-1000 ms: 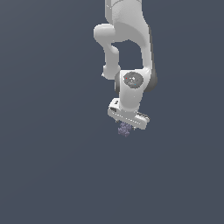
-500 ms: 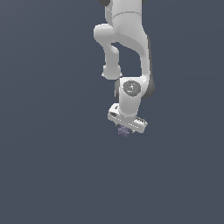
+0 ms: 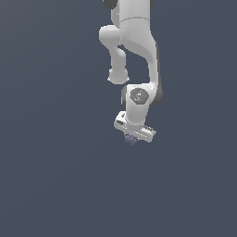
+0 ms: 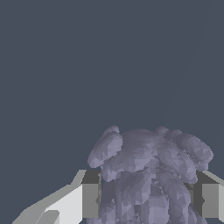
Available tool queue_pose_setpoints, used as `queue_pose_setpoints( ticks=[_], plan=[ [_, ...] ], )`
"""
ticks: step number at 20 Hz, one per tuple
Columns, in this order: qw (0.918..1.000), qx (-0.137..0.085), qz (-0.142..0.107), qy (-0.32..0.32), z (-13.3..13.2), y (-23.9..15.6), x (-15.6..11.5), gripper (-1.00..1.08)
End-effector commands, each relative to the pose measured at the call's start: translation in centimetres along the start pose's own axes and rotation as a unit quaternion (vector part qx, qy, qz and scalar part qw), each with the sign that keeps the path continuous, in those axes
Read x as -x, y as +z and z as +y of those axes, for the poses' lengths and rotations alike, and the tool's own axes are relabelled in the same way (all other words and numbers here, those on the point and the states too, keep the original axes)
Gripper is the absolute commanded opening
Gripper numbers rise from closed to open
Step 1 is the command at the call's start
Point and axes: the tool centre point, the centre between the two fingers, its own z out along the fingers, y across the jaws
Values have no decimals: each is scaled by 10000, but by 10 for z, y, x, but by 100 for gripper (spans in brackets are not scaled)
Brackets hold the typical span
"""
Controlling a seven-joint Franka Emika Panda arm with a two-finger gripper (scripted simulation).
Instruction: Pick up the object and move it to a goal position.
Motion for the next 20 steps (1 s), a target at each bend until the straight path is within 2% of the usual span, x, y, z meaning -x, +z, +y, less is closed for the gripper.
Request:
queue_pose_setpoints(
  ticks=[1, 11, 20],
  plan=[
    [10000, 3, -2, 3, 0, 1, 0, -100],
    [10000, -1, 1, 0, 0, -7, 0, -100],
    [10000, 0, -1, 3, 0, -60, -4, -100]
  ],
)
